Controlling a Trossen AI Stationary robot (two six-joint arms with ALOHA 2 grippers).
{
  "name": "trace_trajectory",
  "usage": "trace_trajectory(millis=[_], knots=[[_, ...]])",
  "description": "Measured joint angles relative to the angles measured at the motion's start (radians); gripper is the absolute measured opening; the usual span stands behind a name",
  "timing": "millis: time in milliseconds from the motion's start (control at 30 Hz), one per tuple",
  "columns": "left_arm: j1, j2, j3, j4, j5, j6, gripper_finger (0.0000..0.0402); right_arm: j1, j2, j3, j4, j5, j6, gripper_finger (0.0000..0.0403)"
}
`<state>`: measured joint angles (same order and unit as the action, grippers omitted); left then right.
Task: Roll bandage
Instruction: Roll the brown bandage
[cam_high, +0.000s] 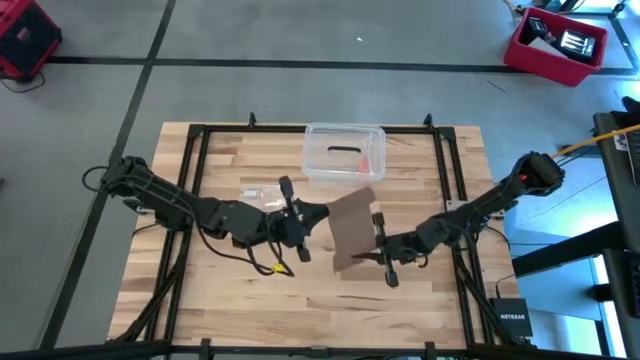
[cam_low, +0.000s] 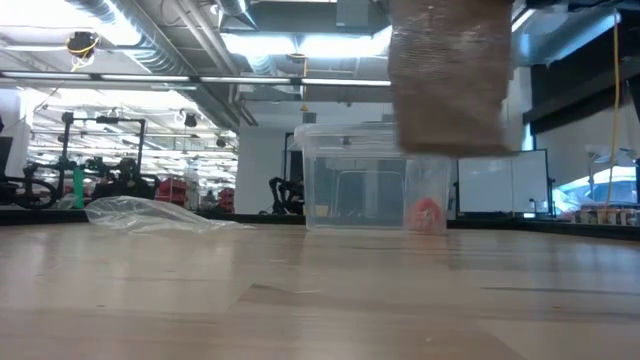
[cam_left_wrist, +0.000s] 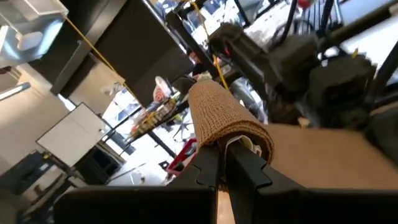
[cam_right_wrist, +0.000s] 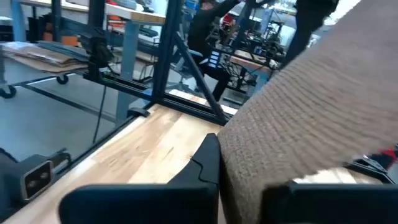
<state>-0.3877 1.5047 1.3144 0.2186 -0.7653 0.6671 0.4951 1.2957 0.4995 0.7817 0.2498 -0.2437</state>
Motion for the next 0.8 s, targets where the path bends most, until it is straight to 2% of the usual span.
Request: trace_trajectory(millis=[233,567,800], knots=[[0.029,0.003,0.000,-0.063,-0.005,-0.044,0.0003,0.043,0.000,0.021,-0.001,0.031,0.000,0.0004],[0.035,0.041,0.000,-0.120,-0.009,-0.062,0.0002,0.043,0.000,0.107,-0.108,0.020,0.002,0.0004],[0.034,0.077,0.000,-0.221,-0.033,-0.105,0.0001,0.043,-0.002,0.155,-0.106,0.020,0.003,0.0004]])
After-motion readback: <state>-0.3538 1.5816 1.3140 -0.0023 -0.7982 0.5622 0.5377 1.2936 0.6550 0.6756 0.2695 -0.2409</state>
